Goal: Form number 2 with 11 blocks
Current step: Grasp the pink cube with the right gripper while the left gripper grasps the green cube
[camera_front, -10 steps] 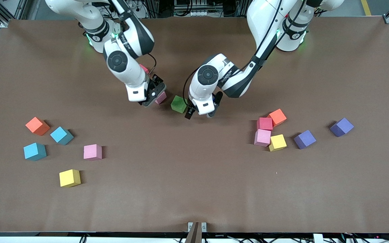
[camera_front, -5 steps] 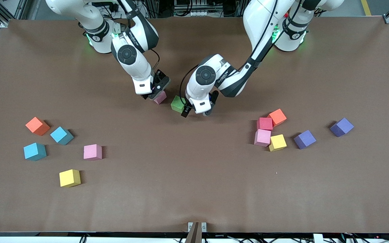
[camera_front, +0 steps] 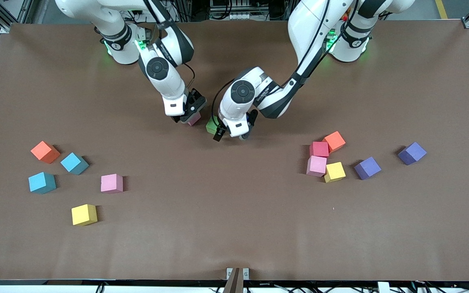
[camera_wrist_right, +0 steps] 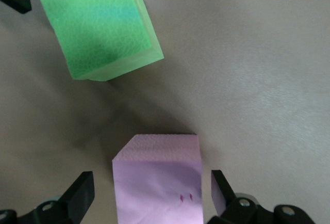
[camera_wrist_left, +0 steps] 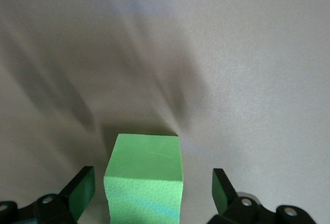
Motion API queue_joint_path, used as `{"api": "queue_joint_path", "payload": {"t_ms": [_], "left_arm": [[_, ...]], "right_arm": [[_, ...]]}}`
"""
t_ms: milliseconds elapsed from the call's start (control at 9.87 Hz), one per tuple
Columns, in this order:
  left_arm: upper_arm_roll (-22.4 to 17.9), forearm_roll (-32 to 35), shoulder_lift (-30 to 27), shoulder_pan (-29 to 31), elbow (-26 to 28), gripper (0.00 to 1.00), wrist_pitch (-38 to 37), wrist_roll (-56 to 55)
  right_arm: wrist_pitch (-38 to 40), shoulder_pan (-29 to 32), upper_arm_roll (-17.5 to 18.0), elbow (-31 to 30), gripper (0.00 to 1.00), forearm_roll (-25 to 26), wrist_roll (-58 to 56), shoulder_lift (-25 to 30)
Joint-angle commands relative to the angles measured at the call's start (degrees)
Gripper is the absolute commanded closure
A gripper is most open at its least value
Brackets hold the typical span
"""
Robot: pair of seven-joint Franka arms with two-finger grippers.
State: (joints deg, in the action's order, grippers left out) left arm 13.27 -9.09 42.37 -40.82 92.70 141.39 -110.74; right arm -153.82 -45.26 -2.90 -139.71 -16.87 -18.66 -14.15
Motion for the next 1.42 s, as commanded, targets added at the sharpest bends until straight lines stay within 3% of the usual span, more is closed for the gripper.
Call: {"api": "queue_joint_path", "payload": {"t_ms": [0,203,709,811,1013,1317], "left_arm": [[-0.18,-1.28,1.14,-1.37,-1.47,0.0,0.81,-1.85],[0.35,-1.01,1.75,-1.46,-1.47,0.0,1.25,-2.2],[0.35,-0.58,3.07,-1.89,-1.47,0.0,2.92,-2.56],[0.35,-0.4,2.98,-1.9,-1.47,0.39,2.92,-2.47],[0.44,0.83,0.8,-1.02,-0.95,1.0,2.49,-2.38],[0.7,9.32,-4.83,3.98,0.99,1.0,-2.16,-1.85]], "right_arm": [[-1.57,-1.33,-0.44,-0.65,0.0,-1.06,0.38,-0.26],[-1.57,-1.15,-0.53,-0.65,0.02,-1.06,-0.32,-0.17],[-1.22,0.87,-0.53,-1.18,0.47,-1.06,-3.14,0.09],[-0.78,1.13,-0.53,-1.09,0.58,-1.06,-3.4,0.53],[0.79,2.71,-0.62,-0.83,0.69,-1.06,-3.49,1.58],[7.98,5.87,-0.79,1.97,0.76,-0.97,-6.3,5.26]]}}
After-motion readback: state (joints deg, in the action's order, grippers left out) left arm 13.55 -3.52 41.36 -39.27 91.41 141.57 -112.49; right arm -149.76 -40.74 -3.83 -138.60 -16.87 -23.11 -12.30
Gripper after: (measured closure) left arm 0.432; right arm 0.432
